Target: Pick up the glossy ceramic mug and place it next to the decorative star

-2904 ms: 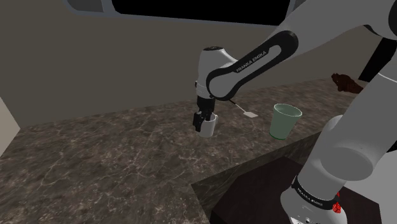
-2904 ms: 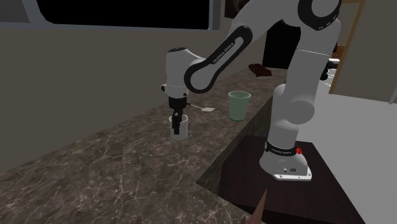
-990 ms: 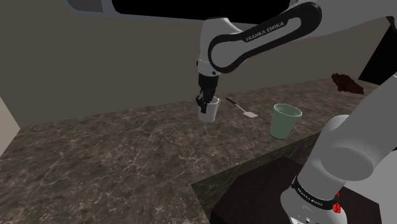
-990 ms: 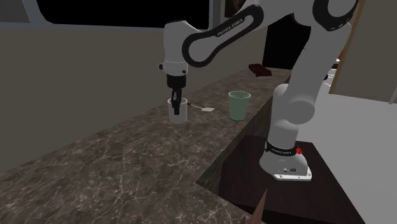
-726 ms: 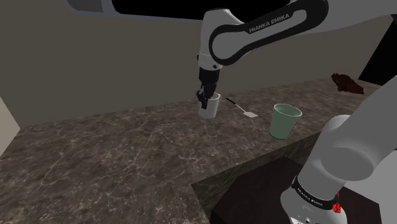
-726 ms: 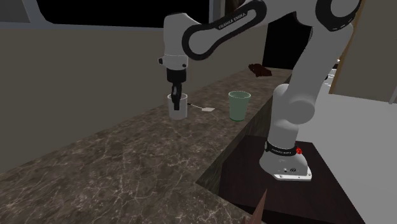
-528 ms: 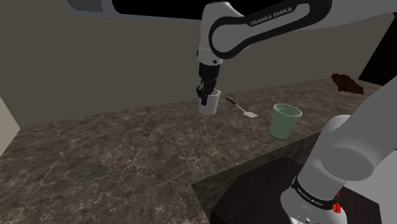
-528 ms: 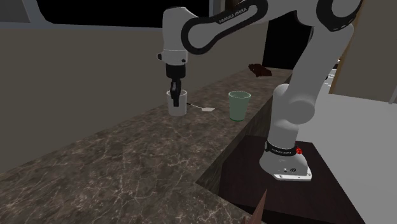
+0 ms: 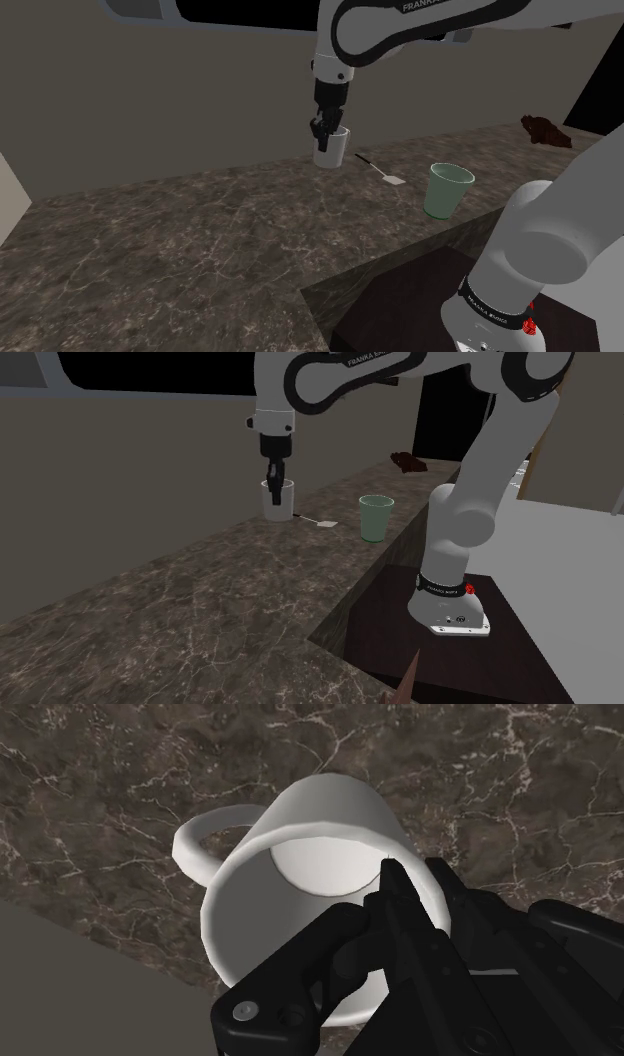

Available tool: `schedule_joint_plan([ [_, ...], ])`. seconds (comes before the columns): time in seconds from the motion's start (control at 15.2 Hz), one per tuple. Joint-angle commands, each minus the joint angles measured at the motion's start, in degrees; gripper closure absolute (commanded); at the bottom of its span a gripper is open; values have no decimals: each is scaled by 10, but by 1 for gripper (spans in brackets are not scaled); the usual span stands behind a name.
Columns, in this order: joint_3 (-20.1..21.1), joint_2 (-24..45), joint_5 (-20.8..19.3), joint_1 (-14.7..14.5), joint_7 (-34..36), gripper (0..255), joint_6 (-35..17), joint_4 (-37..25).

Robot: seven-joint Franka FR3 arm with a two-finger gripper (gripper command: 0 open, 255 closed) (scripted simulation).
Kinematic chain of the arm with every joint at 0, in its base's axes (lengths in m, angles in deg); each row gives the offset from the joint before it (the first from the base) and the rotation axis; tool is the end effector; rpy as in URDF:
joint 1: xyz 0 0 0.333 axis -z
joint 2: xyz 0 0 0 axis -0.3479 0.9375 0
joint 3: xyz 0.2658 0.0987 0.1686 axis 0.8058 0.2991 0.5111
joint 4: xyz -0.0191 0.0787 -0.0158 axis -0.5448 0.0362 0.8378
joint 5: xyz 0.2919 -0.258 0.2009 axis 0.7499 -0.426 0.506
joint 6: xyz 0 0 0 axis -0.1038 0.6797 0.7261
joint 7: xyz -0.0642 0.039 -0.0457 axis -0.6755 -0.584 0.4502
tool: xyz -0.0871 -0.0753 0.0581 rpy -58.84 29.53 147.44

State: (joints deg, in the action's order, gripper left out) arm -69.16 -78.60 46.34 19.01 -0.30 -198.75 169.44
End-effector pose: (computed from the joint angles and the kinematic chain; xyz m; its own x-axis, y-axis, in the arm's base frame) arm 0.4920 0.0839 0.4954 0.9792 0.1971 0.0475 0.1948 -0.9796 0.0488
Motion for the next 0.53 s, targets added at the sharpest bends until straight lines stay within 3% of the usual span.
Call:
schedule_joint_plan([
  [0.0,0,-1,0,0,-1,255,16,-15],
  [0.46,-2,-2,0,1,-3,255,70,-68],
])
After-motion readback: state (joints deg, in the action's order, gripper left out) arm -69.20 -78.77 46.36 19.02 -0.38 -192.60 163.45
